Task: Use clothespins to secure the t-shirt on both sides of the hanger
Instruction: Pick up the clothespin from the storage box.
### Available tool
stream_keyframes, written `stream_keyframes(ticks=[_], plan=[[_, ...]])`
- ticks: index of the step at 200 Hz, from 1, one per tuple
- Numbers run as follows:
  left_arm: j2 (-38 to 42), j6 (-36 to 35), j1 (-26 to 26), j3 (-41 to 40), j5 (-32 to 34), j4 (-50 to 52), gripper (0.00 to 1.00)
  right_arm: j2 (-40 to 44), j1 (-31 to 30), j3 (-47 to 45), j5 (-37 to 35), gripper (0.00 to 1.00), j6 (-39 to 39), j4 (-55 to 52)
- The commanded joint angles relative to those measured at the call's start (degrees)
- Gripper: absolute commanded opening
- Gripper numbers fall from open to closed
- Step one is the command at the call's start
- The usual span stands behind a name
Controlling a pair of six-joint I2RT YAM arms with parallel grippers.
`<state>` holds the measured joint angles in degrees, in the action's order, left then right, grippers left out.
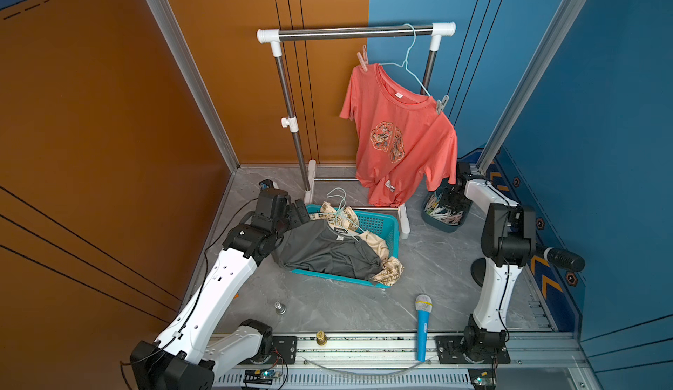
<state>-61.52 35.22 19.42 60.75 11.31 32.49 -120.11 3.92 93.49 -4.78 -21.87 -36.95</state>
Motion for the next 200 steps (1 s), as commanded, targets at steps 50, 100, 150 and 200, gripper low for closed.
stream_keyframes(ticks=[50, 100, 150, 200], plan=[[3.9, 0.2, 0.6, -1.3, 0.5, 1.3, 0.98, 15.4, -1.9, -6.6, 0.8, 0.08, -0.2, -0.1], [2.9, 0.6, 0.8, -1.3, -0.3, -0.1, 0.98, 26.7, -4.1, -15.8, 1.4, 0.06, 0.2, 0.0], [-0.2, 0.5, 1.6, -1.1, -1.3, -1.4, 0.98, 37.0, -8.8, -27.3, 1.4, 0.05, -0.6, 0.4], [-5.4, 0.5, 4.1, 0.6, -1.7, -3.7, 0.98, 42.4, -12.1, -33.5, 2.0, 0.05, -1.0, -1.3]])
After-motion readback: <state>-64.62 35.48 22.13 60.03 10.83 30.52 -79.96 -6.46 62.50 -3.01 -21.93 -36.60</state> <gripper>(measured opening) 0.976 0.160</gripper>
